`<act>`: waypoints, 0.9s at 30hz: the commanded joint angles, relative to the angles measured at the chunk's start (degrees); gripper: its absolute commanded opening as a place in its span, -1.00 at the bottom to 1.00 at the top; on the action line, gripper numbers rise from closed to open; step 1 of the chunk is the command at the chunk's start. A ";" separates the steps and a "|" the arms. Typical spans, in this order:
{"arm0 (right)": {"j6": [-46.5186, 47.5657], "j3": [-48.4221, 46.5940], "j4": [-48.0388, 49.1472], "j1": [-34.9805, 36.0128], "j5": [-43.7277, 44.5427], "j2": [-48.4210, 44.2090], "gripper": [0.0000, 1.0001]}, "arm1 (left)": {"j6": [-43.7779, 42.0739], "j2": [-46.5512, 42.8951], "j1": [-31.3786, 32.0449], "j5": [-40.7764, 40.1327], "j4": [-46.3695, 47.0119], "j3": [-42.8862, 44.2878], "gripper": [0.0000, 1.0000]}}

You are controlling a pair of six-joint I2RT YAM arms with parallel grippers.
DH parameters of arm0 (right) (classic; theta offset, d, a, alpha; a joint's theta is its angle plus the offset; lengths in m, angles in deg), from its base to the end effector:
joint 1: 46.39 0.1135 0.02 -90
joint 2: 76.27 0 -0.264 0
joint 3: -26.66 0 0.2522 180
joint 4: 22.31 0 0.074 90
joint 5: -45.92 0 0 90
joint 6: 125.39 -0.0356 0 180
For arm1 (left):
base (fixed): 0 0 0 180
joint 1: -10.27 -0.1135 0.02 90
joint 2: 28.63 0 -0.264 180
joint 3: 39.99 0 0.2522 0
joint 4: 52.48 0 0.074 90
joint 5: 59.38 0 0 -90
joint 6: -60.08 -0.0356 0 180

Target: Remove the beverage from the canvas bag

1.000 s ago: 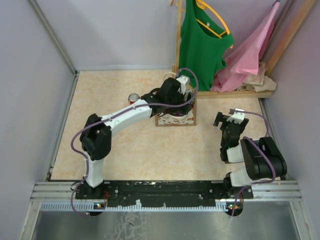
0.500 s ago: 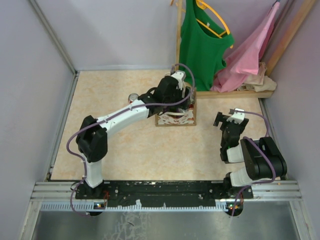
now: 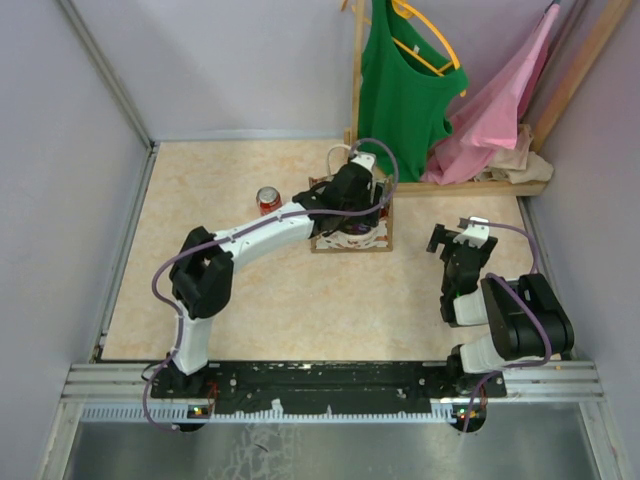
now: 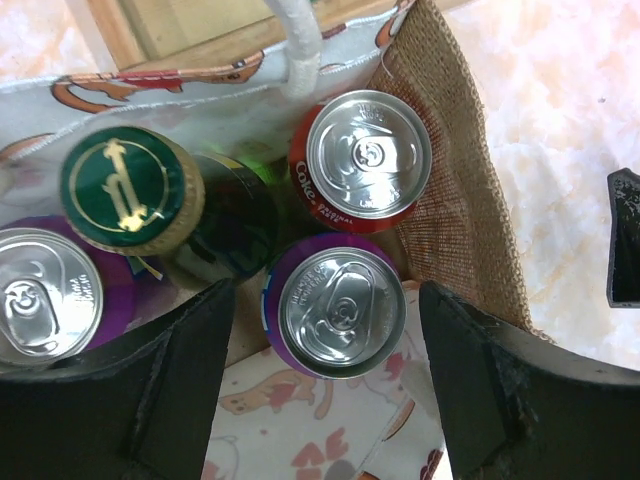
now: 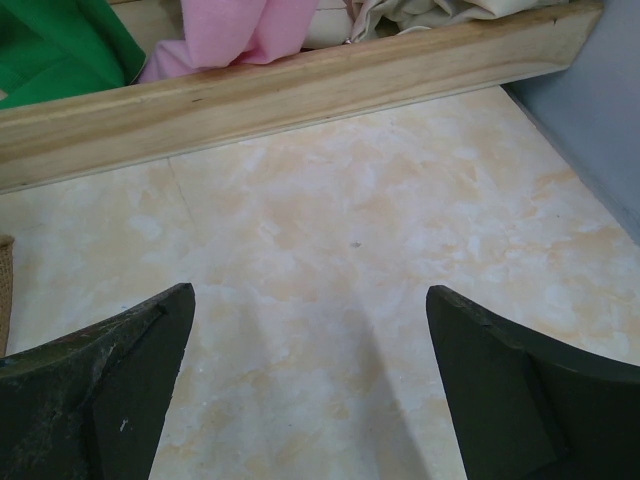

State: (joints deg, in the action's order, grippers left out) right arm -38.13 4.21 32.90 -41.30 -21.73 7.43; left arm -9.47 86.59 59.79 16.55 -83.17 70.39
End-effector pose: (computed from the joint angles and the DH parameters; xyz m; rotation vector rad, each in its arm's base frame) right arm 0.2190 0.0059 0.1435 0.2590 1.6529 -0.2235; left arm 0.3131 -0.3535 0.2680 0.4163 2.1619 -0.4263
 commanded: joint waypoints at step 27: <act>0.05 -1.15 2.66 -0.29 0.06 -0.56 0.98 | 2.04 5.93 0.77 1.16 -4.52 3.07 0.99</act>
State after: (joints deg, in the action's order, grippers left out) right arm -38.13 4.21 32.90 -41.30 -21.73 7.43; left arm -7.24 90.46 60.29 16.51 -86.75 72.64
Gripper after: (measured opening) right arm 0.991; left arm 0.997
